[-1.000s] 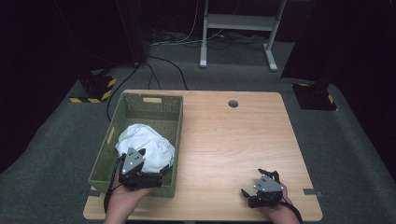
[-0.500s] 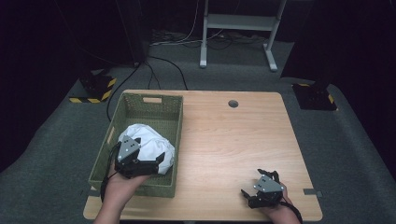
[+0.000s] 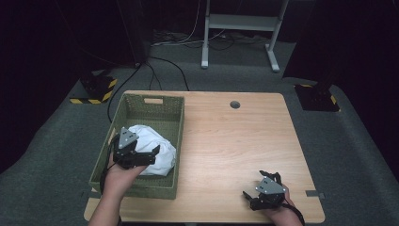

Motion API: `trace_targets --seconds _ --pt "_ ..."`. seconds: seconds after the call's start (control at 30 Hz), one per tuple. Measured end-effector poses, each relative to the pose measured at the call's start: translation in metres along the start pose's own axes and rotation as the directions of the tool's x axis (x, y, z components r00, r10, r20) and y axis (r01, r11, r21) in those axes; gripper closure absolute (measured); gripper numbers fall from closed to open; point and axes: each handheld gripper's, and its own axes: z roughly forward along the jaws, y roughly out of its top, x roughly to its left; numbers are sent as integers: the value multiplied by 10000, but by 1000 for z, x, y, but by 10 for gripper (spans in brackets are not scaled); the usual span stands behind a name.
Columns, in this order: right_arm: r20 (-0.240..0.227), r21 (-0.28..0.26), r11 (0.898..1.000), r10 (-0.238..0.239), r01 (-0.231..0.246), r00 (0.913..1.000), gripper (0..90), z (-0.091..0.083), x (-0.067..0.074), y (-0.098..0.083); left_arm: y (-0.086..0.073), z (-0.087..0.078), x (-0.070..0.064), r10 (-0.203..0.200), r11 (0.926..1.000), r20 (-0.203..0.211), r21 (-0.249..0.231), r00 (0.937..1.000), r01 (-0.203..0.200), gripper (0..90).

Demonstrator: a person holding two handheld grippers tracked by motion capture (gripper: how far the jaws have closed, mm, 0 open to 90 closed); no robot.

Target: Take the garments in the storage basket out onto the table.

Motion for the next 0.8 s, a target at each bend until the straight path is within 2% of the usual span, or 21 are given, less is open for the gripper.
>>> trace_targets --seconds 0.1,0.27,0.43,0.57,0.6,0.8 --pt "7 -3 10000 -5 5 10000 12 0 0 0 1 5 4 149 9995 -23 284 9999 -149 12" --pt "-4 -3 10000 -4 4 10000 13 0 0 0 0 19 19 -71 9972 -293 742 9995 92 13" --pt "-26 -14 10000 -24 24 10000 13 0 0 0 -2 28 25 -75 9948 -313 1015 9995 106 19" --pt "-26 -19 10000 -35 35 10000 12 0 0 0 -5 38 32 -473 9915 -125 1210 9988 484 25" --pt "-31 -12 10000 -29 29 10000 12 0 0 0 -6 42 33 -498 9885 -73 1427 9987 503 25" --pt "-34 -16 10000 -31 31 10000 13 0 0 0 -9 51 33 -523 9827 41 1783 9986 507 37"
